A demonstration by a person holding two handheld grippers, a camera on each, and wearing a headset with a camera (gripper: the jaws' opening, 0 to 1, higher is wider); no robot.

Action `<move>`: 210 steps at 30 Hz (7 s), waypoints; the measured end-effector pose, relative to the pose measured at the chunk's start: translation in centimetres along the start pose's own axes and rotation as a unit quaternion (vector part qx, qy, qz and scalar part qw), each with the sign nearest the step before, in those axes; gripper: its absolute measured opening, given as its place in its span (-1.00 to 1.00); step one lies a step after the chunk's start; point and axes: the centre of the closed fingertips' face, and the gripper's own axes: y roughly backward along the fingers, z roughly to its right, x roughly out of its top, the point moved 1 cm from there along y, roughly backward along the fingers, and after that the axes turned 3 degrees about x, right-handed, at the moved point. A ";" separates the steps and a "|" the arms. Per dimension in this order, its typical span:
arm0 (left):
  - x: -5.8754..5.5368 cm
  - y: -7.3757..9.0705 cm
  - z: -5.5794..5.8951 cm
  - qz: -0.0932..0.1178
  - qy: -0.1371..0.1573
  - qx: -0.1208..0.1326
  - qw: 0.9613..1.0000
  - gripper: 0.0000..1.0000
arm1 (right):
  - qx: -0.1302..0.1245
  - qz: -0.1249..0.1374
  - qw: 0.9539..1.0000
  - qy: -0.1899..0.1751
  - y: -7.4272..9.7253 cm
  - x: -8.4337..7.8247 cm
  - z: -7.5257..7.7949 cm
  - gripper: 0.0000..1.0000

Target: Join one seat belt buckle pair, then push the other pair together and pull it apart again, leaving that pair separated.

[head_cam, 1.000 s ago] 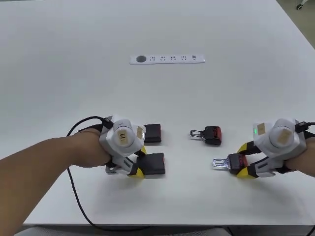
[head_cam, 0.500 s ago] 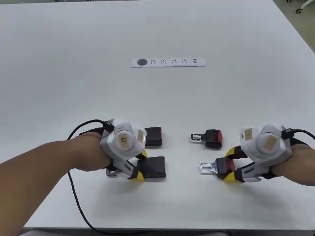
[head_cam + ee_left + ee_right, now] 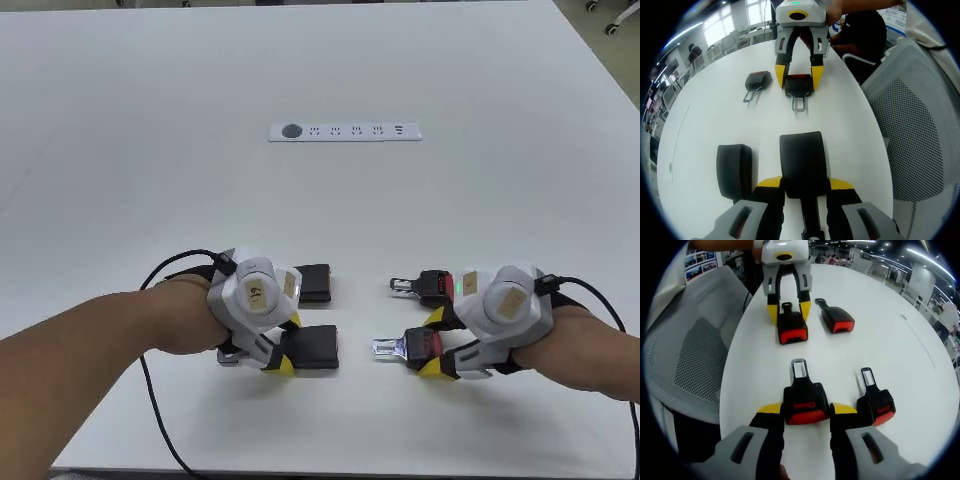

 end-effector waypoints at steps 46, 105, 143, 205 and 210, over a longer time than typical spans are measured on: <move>0.1 -0.1 0.1 -0.009 0.002 0.002 1.000 -0.36 | -0.003 0.008 0.999 0.036 -2.9 4.0 -0.7 -0.31; 0.1 -0.1 0.2 0.005 0.013 0.001 1.000 -0.39 | 0.002 0.007 1.000 0.025 -4.6 6.3 -2.1 -0.35; 0.0 0.3 0.1 0.023 0.035 0.008 0.999 -0.40 | 0.003 -0.014 0.999 0.044 -4.1 5.6 -1.3 -0.36; -0.4 0.4 0.0 -0.001 0.063 0.022 0.998 -0.34 | -0.004 -0.013 0.999 0.032 -4.0 5.9 -1.6 -0.30; 0.2 2.0 0.1 0.020 0.085 0.031 0.996 -0.28 | 0.004 0.004 1.000 0.024 -3.3 6.7 -2.2 -0.30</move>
